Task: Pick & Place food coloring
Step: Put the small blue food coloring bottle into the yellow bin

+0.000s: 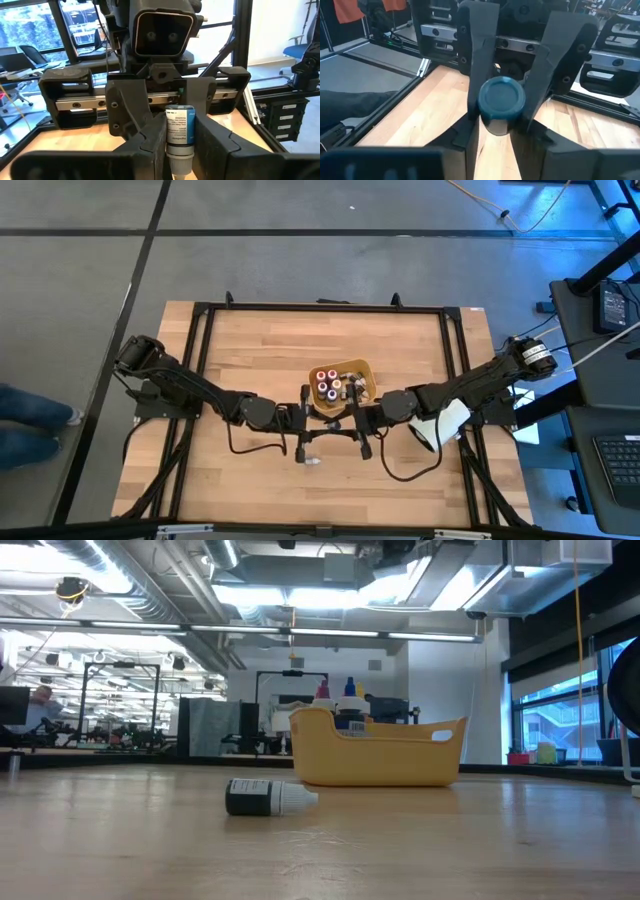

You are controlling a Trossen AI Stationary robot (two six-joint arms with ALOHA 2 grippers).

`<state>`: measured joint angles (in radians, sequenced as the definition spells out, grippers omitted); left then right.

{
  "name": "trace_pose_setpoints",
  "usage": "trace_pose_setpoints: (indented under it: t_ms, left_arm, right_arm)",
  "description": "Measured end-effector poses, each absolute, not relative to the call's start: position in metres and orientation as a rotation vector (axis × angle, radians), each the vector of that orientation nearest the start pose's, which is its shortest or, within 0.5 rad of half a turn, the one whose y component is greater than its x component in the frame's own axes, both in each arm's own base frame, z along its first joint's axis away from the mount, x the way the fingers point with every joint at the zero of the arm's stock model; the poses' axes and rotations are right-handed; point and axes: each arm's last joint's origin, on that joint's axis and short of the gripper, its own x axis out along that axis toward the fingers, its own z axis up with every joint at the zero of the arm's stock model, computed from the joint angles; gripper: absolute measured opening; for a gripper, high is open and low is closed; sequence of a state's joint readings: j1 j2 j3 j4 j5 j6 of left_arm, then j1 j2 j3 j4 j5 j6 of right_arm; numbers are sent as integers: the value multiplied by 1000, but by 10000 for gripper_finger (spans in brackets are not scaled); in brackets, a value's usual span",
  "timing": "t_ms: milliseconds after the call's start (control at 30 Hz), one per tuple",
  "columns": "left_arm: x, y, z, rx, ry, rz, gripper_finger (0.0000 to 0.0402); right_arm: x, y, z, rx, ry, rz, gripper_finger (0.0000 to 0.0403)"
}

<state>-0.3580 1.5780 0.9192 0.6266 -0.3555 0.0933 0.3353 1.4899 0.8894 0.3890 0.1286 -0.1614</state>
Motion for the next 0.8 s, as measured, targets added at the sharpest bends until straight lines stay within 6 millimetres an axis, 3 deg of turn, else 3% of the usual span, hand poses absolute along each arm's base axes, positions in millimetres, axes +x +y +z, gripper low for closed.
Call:
trace_pose_setpoints:
  t_ms: [200, 433, 633, 800]
  left_arm:
    - [329, -112, 261, 106, 36, 9, 96]
    - [327, -117, 260, 114, 53, 17, 106]
    - [322, -125, 259, 142, 60, 100, 150]
    - [309, -133, 273, 185, 36, 129, 173]
  right_arm:
    - [312, 105, 257, -215, 192, 221, 64]
    - [312, 105, 256, -215, 208, 223, 63]
    - [311, 104, 255, -215, 213, 222, 63]
    - [311, 99, 247, -236, 306, 187, 63]
